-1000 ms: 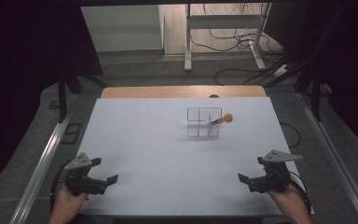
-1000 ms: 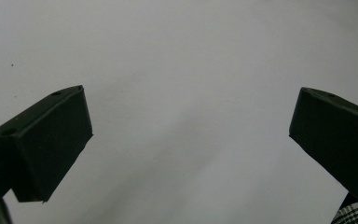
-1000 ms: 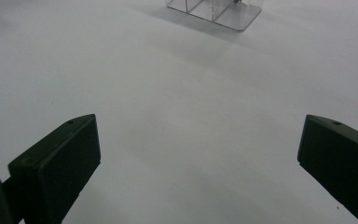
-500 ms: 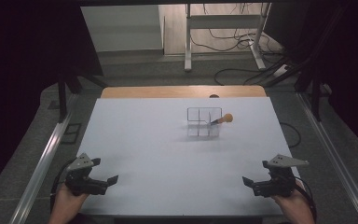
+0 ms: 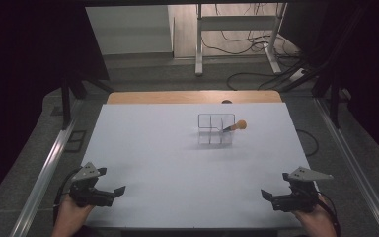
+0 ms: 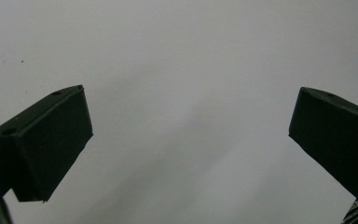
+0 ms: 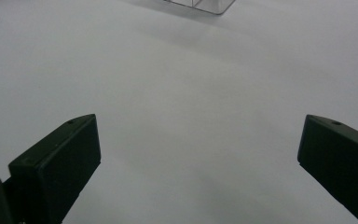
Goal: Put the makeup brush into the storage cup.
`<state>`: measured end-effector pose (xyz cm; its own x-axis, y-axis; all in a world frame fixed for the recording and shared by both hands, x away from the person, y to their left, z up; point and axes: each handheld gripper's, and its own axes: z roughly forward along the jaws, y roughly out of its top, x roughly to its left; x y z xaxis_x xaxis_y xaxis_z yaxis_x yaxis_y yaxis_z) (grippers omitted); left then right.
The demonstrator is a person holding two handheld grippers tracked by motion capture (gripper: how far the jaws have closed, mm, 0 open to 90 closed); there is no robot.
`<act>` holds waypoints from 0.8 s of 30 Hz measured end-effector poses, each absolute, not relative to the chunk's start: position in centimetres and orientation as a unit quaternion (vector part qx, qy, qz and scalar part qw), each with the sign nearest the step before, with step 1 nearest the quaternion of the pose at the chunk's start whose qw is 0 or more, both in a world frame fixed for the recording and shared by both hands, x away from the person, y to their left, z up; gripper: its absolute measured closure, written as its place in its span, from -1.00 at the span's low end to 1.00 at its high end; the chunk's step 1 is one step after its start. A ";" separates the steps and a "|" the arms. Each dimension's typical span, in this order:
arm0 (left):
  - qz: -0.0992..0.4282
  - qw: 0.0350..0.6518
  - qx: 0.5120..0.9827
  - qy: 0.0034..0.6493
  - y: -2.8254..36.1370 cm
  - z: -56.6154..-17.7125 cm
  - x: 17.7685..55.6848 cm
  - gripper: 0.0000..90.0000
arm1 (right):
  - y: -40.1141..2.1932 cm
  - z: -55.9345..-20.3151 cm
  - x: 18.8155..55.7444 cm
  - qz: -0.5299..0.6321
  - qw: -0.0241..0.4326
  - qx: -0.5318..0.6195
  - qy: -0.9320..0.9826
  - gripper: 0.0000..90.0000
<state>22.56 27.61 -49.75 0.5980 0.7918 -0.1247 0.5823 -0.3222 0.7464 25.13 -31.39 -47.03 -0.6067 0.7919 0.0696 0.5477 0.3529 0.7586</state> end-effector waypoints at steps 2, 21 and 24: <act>0.133 0.393 0.804 0.427 27.6 -49.8 22.6 -1.00 | -31.5 -47.1 25.0 0.387 0.159 0.416 0.808 -1.00; 0.140 0.392 0.805 0.423 27.5 -49.7 22.5 -1.00 | -33.1 -47.5 24.1 0.373 0.172 0.430 0.804 -1.00; 0.144 0.387 0.807 0.422 27.4 -49.7 22.5 -1.00 | -33.3 -47.6 23.9 0.369 0.173 0.432 0.804 -1.00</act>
